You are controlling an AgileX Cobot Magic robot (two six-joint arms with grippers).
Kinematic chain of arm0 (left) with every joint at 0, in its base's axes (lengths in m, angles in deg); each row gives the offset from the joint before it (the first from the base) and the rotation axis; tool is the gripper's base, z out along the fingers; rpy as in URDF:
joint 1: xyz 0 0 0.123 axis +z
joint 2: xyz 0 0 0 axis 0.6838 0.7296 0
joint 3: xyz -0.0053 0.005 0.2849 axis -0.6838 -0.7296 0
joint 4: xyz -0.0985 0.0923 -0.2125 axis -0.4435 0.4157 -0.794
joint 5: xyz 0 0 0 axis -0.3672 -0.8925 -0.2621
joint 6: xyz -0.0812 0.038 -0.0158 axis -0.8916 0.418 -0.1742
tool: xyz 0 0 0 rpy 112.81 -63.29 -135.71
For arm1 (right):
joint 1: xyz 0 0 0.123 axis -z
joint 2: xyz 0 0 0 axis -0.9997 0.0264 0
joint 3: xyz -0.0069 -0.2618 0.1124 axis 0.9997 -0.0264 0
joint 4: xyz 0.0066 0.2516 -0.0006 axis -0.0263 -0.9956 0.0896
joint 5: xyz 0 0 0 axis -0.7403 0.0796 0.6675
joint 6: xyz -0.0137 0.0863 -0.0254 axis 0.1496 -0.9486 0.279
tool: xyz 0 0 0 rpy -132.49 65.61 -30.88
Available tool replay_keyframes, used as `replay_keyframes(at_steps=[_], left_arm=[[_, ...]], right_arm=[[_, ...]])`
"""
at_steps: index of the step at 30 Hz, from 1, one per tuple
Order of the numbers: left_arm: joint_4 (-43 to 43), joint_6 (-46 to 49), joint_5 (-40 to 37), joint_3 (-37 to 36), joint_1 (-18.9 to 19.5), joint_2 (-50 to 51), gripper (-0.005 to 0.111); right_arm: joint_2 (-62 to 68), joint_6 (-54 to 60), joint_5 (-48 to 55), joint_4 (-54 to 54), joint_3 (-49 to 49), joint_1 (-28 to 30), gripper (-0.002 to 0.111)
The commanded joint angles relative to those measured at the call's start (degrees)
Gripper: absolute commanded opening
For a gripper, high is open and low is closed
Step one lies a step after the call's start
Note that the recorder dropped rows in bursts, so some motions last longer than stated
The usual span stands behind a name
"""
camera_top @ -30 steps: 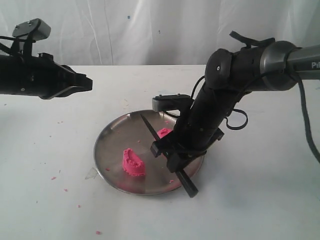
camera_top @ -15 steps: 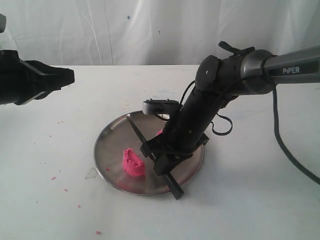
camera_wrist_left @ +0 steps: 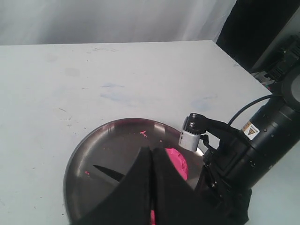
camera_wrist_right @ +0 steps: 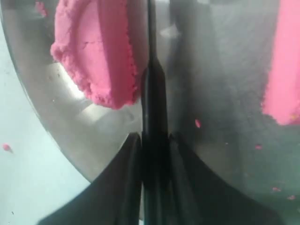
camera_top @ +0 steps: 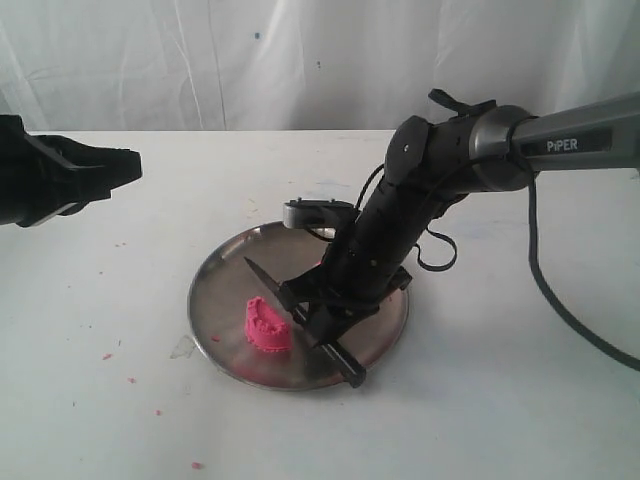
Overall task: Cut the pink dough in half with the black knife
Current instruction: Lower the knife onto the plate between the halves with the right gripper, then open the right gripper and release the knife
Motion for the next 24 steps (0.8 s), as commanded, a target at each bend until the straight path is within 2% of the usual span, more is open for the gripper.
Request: replay_keyframes(at_steps=[1, 2, 5, 13, 18, 20, 21, 24], left_arm=[[-1.2, 0.4, -0.9, -0.2, 0.0, -0.5, 0.000], [-1.2, 0.4, -0.9, -0.2, 0.0, -0.5, 0.000], [-1.2, 0.4, -1.2, -0.2, 0.0, -0.5, 0.000], [-1.2, 0.4, -2.8, -0.2, 0.0, -0.9, 0.000], [-0.5, 0.6, 1.8, -0.2, 0.0, -5.8, 0.000], [0.1, 0.6, 2.8, -1.1, 0.0, -9.0, 0.000], [0.2, 0.6, 3.6, -2.2, 0.0, -11.6, 0.000], [0.1, 0.6, 4.7, -4.5, 0.0, -16.0, 0.000]], right_arm=[[0.0, -0.6, -1.3, 0.6, 0.4, 0.6, 0.016], [0.0, -0.6, -1.3, 0.6, 0.4, 0.6, 0.023], [-0.3, -0.6, -1.3, 0.6, 0.4, 0.6, 0.033], [-7.0, -1.2, -1.5, 1.0, 0.2, 0.6, 0.034], [-11.0, -8.6, -1.5, 10.7, -0.7, 0.6, 0.034], [-14.7, -8.6, -4.3, 11.3, -3.8, 0.6, 0.029], [-18.5, -8.6, -7.8, 11.3, -6.5, 0.6, 0.019], [-25.0, -8.6, -14.3, 10.8, -12.0, 0.5, 0.000]])
